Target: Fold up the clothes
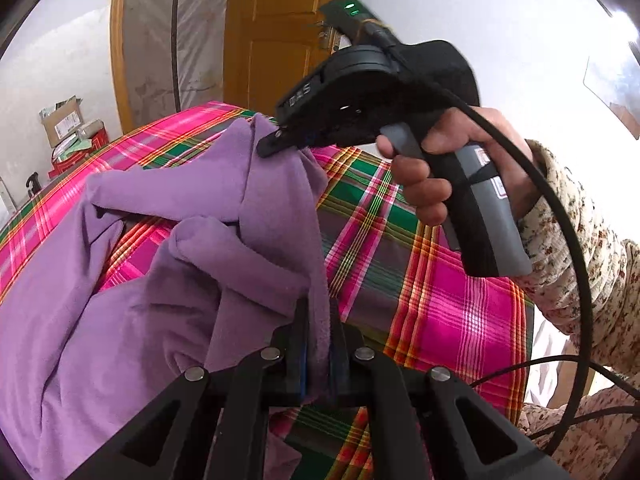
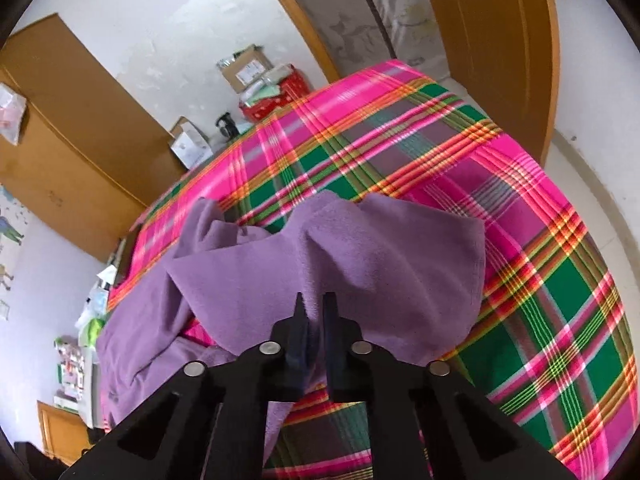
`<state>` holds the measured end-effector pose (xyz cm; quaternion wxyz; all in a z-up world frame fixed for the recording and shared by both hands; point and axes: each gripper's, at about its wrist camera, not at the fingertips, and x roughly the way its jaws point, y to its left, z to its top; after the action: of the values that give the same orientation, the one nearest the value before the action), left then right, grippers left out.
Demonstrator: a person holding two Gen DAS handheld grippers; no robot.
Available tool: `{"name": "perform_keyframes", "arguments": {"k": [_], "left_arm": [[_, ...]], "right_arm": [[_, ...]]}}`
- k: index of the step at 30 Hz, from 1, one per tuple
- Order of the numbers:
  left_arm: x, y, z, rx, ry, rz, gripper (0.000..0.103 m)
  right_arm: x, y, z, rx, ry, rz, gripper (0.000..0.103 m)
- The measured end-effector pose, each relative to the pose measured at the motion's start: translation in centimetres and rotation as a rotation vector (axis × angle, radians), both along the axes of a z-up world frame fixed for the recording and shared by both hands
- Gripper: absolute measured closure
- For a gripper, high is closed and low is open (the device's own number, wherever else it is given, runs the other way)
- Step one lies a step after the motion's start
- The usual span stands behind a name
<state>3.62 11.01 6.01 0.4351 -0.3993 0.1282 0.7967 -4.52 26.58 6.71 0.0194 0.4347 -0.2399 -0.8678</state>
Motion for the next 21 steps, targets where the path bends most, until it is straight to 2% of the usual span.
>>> {"name": "perform_keyframes", "arguments": {"k": [9, 12, 14, 15, 18, 21], "left_arm": [[0.3, 0.6, 0.7, 0.029, -0.012, 0.008, 0.096], [1.0, 1.1, 1.0, 0.036, -0.009, -0.009, 0.096], [1.4, 1.4, 1.1, 0.039, -0.005, -0.02, 0.096], [1.6, 1.5, 1.2, 0.038, -0.003, -0.025, 0.096], [2.3, 1.7, 1.1, 0.037, -0.002, -0.025, 0.096], [2.4, 1.7, 1.1, 0.04, -0.006, -0.016, 0.096]], "right_arm": [[3.9, 2.8, 3.7, 0.079, 0.19, -0.088, 0.101], [4.5, 3.9, 4.0, 0.064, 0.196, -0.098, 0.1], [4.4, 4.0, 3.9, 0.006, 0.182, -0.064, 0.097], [4.3, 3.8, 3.9, -0.012, 0.18, -0.044, 0.092], [3.7, 2.7, 3.8, -0.032, 0.184, 0.003, 0.069], [2.6, 1.1, 3.6, -0.007, 0.16, 0.065, 0.067]]}}
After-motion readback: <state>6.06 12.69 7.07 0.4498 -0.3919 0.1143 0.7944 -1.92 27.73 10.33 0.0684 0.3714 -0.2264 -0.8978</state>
